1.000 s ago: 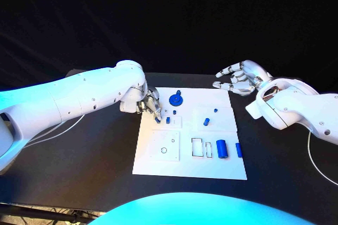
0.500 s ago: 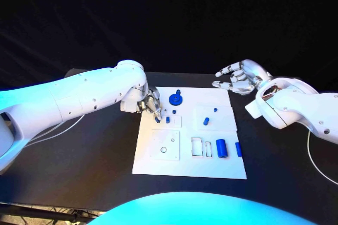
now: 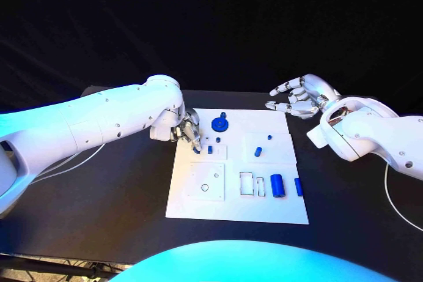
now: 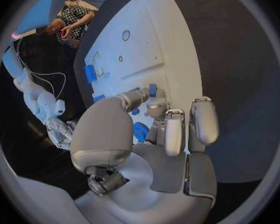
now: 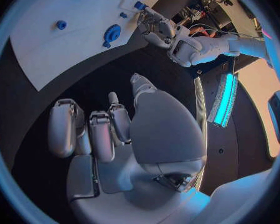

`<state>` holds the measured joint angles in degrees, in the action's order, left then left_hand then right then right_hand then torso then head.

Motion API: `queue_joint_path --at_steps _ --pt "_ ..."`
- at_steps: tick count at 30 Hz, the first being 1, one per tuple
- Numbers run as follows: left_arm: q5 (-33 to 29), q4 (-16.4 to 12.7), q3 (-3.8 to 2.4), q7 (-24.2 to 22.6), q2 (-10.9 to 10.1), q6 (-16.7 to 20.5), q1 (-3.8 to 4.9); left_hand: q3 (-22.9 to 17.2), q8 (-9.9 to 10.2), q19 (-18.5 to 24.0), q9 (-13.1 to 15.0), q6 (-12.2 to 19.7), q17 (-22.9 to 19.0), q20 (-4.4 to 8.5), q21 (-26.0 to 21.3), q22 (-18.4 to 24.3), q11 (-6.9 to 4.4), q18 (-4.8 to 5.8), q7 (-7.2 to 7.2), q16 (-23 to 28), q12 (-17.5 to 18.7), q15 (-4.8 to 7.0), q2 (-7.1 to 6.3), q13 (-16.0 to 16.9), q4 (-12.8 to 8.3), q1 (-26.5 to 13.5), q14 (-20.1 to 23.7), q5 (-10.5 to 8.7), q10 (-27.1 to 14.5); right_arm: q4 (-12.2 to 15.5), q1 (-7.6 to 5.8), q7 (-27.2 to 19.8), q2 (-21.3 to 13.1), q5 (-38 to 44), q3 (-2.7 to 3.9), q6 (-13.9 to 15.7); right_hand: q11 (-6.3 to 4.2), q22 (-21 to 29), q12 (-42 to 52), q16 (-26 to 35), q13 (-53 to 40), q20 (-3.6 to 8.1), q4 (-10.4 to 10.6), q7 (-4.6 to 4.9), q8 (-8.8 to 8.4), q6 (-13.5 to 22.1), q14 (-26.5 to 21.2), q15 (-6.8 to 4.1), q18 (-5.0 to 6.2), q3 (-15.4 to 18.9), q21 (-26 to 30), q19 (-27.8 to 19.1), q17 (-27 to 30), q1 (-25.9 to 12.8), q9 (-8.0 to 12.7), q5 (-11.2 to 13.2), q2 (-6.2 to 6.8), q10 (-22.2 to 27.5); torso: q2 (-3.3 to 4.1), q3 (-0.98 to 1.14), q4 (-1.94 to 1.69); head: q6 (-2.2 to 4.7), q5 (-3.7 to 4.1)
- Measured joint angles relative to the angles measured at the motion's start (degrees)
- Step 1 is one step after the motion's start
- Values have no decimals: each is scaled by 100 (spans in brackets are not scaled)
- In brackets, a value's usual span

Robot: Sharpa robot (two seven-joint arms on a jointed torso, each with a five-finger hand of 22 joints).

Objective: Assemble the parts on the task board

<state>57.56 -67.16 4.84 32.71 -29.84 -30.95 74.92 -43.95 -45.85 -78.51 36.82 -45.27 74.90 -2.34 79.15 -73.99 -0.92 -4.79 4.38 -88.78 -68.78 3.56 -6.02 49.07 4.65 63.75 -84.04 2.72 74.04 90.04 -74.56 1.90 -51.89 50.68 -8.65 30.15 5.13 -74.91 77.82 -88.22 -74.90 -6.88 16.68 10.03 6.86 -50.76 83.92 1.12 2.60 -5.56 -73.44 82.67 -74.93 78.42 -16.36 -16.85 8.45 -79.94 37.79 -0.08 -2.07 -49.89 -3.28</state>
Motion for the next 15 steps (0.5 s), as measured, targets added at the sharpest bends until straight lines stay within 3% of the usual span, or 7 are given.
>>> queue_joint_path --at_steps 15 --pt "32 5 -1 0 9 -22 0 0 -14 0 0 0 0 0 0 1 0 0 0 0 0 0 -1 0 -1 -1 0 -8 0 1 0 -1 1 3 0 0 0 -4 0 0 0 0 0 0 0 0 0 0 0 0 0 0 -2 0 16 -24 0 0 0 -1 -2 -8 5"
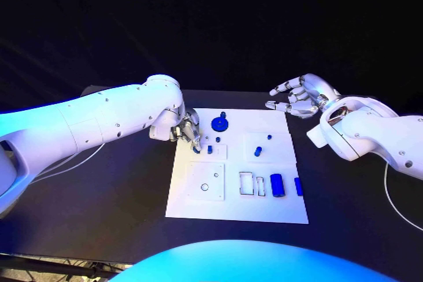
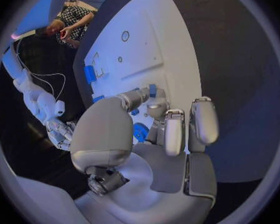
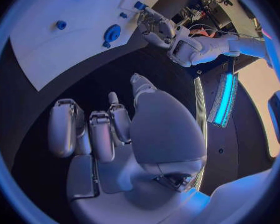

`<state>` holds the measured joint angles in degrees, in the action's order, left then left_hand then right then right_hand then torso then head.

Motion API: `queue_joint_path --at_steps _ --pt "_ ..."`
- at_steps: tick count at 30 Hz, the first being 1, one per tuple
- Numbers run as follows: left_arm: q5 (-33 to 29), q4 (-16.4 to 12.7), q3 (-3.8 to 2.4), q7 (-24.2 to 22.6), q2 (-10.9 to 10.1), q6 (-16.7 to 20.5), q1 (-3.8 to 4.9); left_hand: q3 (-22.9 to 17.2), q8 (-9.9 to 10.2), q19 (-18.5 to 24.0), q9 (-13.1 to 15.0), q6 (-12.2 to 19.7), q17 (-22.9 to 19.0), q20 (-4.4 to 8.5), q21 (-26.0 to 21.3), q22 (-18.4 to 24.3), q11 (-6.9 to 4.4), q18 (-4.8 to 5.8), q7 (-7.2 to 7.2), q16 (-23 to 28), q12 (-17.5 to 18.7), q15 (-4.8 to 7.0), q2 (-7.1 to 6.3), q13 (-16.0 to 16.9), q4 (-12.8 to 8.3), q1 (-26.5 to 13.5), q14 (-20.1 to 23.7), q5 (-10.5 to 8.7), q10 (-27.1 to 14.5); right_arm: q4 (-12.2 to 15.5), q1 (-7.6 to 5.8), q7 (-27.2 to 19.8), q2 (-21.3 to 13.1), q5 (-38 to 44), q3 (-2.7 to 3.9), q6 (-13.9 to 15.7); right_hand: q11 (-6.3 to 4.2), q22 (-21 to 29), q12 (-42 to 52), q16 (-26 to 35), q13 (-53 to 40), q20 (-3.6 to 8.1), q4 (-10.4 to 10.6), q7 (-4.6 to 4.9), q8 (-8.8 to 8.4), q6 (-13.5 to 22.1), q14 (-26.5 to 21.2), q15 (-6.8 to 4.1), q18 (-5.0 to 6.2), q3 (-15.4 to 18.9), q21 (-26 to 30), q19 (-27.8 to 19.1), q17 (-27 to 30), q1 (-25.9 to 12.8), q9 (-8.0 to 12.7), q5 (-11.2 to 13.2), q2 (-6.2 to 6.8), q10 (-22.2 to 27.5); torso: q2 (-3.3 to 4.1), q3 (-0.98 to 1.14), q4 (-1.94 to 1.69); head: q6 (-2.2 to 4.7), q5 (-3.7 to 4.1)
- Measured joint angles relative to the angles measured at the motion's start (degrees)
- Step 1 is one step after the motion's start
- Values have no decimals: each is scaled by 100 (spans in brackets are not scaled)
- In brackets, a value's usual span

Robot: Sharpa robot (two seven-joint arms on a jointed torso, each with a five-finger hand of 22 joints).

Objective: Assemble the parts on the task board

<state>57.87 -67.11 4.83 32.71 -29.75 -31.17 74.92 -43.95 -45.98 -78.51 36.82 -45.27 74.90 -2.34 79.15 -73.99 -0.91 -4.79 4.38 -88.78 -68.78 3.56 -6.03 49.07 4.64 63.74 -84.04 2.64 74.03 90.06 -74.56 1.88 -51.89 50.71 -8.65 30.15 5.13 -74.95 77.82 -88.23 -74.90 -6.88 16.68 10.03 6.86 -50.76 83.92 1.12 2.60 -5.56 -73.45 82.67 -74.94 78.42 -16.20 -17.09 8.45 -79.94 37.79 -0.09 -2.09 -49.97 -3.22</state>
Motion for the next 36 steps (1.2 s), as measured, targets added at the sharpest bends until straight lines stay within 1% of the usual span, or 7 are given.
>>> queue_joint_path --at_steps 9,11,13,17,32,36 --pt "20 61 8 3 54 -13 0 0 0 0 0 0 0 0 0 0 0 0 0 0 0 0 -3 0 0 -3 0 -1 0 1 0 -1 0 2 0 0 0 1 0 0 0 0 0 0 0 0 0 0 0 0 0 0 1 0 0 0 0 0 0 0 3 -4 1" --pt "23 75 10 5 64 -15 0 0 0 0 5 0 0 0 0 1 0 0 0 0 0 0 -23 0 -1 -23 0 -1 0 1 0 -1 0 3 0 0 0 1 0 0 0 0 0 0 0 0 0 0 0 0 0 0 1 0 0 0 0 0 0 0 5 -4 5" --pt "25 88 14 6 76 -20 1 0 1 0 140 0 0 0 0 3 0 0 0 0 0 0 -24 0 -1 -24 0 -1 0 1 0 -1 0 3 0 0 0 1 0 0 0 0 0 0 0 0 0 0 0 0 0 0 1 0 0 0 0 0 1 1 5 -4 6" --pt "29 113 18 10 99 -33 4 0 1 0 215 0 0 0 0 4 0 0 0 0 0 0 -37 0 -1 -40 0 -1 0 3 0 -1 -1 3 0 0 0 1 0 0 0 0 0 0 0 0 0 0 0 0 0 0 1 0 0 0 0 0 1 1 5 -4 13" --pt "30 186 27 16 152 -133 16 0 12 0 219 -14 0 0 0 4 0 0 13 0 23 0 -2 -89 -1 -96 0 -8 0 10 0 -1 -8 5 0 2 0 2 0 0 0 0 0 0 0 0 0 0 0 0 0 0 2 0 -1 0 0 0 -1 4 2 -4 25" --pt "29 190 27 16 153 -150 17 0 17 0 220 -22 0 0 0 3 0 0 21 0 23 23 41 -90 -1 -156 19 2 0 12 0 -1 -9 5 0 2 0 2 0 0 0 0 0 0 0 0 0 0 0 0 0 0 2 0 -1 0 0 0 -1 3 2 -4 30"
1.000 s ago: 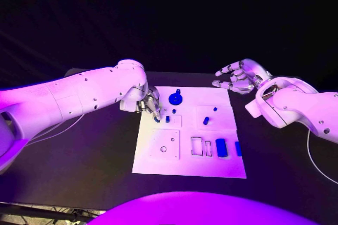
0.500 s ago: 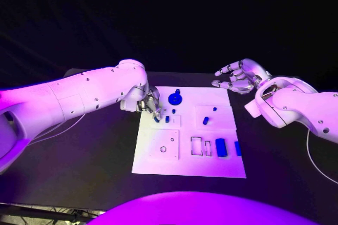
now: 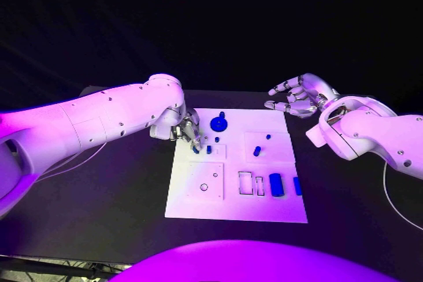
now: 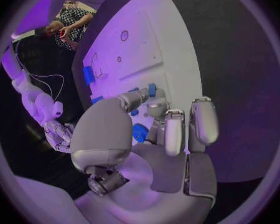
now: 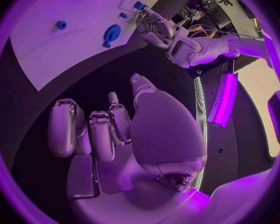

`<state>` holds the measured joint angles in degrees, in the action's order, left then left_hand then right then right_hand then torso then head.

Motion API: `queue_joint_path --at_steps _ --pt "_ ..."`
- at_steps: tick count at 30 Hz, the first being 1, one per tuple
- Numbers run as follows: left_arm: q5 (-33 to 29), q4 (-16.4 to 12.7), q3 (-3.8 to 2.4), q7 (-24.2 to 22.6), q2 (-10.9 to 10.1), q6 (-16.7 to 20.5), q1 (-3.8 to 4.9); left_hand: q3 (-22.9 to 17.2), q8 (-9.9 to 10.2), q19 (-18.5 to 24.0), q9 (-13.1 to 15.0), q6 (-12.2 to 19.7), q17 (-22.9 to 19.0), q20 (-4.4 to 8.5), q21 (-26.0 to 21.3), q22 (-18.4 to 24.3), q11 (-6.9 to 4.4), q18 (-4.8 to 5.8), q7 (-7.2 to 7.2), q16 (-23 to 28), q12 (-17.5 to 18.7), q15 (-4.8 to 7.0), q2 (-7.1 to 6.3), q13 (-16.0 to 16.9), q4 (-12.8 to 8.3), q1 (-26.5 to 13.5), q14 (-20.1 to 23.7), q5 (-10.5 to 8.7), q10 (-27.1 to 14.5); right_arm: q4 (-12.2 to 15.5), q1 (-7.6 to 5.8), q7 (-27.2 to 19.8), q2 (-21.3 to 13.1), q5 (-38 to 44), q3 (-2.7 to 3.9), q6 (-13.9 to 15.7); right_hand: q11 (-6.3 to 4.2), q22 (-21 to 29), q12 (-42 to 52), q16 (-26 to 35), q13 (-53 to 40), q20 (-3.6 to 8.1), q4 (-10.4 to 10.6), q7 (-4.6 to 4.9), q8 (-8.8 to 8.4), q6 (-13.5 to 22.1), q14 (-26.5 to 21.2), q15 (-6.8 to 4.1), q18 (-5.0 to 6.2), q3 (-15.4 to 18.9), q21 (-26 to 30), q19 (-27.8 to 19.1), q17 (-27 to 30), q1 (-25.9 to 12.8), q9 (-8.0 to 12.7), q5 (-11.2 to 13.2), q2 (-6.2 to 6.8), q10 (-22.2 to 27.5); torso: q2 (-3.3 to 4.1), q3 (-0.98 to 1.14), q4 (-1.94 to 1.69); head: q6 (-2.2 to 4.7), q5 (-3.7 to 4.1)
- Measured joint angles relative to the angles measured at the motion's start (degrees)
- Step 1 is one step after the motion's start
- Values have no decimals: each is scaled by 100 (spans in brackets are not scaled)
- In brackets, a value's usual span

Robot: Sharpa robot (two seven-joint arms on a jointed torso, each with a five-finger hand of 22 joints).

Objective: Assemble the parts on the task board

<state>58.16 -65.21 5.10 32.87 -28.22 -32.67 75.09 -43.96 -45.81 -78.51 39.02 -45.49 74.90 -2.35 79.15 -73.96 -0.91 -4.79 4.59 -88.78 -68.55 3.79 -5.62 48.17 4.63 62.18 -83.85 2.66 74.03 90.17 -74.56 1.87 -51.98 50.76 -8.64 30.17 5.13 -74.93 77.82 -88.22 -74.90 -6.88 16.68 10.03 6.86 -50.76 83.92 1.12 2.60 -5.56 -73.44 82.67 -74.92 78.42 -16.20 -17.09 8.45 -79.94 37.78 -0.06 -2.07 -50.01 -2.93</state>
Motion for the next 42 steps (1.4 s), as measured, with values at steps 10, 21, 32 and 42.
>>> queue_joint_path --at_steps 10,21,32,42 --pt "-4 8 4 -1 0 -5 1 -243 18 -21 331 -21 0 21 0 -14 -42 -1 20 0 0 20 -118 68 -261 -301 -20 -1 42 6 0 -1 -5 2 0 2 0 1 0 0 0 0 0 0 0 0 0 0 0 0 0 0 1 0 0 0 0 0 0 -1 1 0 6" --pt "-6 18 8 -1 -5 10 1 -232 113 -21 611 -96 0 21 0 -14 -42 0 -51 0 0 61 -254 68 -341 -436 -20 0 43 12 0 -4 -11 4 0 5 0 1 0 0 0 0 0 0 0 0 0 0 0 0 0 0 1 0 -1 0 0 0 0 -1 3 0 2" --pt "-22 22 22 6 -9 -10 -5 -20 167 -42 607 -380 0 41 0 -11 -43 -1 -236 0 0 61 -389 83 -193 -615 -20 1 42 13 0 -6 -13 5 0 9 0 2 0 0 -5 0 0 0 0 0 0 0 0 0 0 0 1 0 -1 0 0 0 0 -1 1 0 10" --pt "-30 29 27 18 -6 -64 -8 128 227 -42 599 -431 0 41 0 -11 -42 0 -246 0 0 61 -440 82 -124 -712 -20 1 42 17 0 -11 -12 15 0 13 0 2 0 0 -4 0 0 0 0 0 0 0 0 0 0 0 2 0 -1 0 0 0 1 -2 -2 0 13"
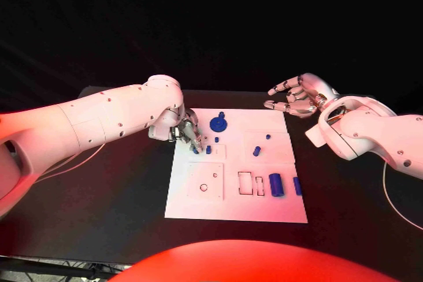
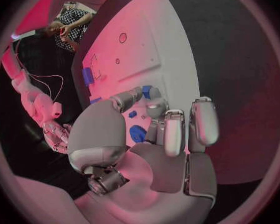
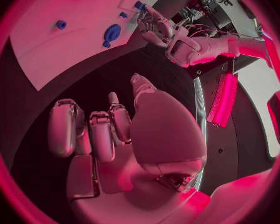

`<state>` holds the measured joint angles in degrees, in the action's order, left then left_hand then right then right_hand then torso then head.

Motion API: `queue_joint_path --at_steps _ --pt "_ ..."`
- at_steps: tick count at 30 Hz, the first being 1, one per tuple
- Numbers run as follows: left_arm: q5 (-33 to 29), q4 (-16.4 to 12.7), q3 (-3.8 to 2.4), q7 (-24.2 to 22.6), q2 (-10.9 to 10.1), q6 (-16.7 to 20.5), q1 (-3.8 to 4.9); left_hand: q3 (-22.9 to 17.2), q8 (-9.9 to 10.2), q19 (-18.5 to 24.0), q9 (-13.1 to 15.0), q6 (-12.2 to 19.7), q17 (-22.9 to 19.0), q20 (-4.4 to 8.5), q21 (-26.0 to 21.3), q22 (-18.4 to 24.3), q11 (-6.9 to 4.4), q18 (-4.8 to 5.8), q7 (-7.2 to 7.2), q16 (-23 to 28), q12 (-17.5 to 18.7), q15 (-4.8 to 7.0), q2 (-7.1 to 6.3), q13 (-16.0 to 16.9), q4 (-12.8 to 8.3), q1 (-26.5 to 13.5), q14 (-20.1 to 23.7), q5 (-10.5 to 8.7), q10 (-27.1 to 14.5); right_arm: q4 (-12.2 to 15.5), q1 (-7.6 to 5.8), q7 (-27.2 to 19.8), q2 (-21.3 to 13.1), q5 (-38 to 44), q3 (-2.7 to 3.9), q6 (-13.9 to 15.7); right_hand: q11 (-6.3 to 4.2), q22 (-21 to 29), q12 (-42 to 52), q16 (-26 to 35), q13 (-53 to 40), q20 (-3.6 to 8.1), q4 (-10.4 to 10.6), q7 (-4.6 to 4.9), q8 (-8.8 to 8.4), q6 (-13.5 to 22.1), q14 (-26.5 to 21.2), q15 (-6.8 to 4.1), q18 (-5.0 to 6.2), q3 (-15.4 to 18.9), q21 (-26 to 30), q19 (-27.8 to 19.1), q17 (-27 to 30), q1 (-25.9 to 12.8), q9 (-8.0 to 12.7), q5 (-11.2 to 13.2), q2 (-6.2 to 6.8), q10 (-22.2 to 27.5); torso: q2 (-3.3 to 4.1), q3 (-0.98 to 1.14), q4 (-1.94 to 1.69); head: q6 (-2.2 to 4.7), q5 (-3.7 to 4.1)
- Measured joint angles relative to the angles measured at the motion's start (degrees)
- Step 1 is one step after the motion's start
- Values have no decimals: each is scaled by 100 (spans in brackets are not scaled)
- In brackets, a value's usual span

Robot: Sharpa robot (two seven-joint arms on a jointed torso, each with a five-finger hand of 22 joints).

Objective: Assemble the parts on the task board

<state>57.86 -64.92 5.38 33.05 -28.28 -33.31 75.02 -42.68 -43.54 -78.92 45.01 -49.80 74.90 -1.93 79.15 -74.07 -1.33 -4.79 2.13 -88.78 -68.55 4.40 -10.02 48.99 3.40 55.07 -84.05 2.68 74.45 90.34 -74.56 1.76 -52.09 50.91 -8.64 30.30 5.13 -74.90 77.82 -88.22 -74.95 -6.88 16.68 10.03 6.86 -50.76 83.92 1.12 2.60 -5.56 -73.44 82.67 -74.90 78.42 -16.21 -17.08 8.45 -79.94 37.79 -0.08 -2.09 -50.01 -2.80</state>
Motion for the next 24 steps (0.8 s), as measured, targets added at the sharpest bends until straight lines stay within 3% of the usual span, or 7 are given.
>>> queue_joint_path --at_steps 4,10,18,24 --pt "-6 6 0 3 4 -9 0 0 34 0 -1 0 0 0 0 0 0 0 0 0 0 0 53 0 0 53 0 0 0 0 0 -2 0 16 0 2 0 0 0 0 0 0 0 0 0 0 0 0 0 0 0 0 -1 0 0 0 0 0 1 1 2 0 1" --pt "-50 10 -7 0 10 -12 3 -191 91 0 22 14 0 0 0 7 0 0 33 0 0 0 317 -18 -157 287 0 -23 0 0 0 -3 0 36 0 4 0 -5 0 0 1 0 0 0 0 0 0 0 0 0 0 0 -5 0 0 0 0 0 1 0 2 0 4" --pt "-112 14 -11 -10 -13 -2 5 -296 190 0 62 139 0 0 -22 56 24 -1 116 0 27 0 327 -73 -197 281 0 0 -25 -2 0 -5 -2 50 0 6 0 -4 0 0 1 0 0 0 0 0 0 0 0 0 0 0 -4 0 0 0 0 0 1 -3 3 0 13" --pt "-197 -2 -16 -20 -55 16 6 -297 323 46 43 241 0 -43 -72 118 53 0 175 33 -64 -35 400 157 -197 293 10 -1 -53 -3 0 -6 -2 56 0 7 0 -3 0 0 1 0 0 0 0 0 0 0 0 0 0 0 -4 0 0 0 0 0 1 -3 2 0 18"
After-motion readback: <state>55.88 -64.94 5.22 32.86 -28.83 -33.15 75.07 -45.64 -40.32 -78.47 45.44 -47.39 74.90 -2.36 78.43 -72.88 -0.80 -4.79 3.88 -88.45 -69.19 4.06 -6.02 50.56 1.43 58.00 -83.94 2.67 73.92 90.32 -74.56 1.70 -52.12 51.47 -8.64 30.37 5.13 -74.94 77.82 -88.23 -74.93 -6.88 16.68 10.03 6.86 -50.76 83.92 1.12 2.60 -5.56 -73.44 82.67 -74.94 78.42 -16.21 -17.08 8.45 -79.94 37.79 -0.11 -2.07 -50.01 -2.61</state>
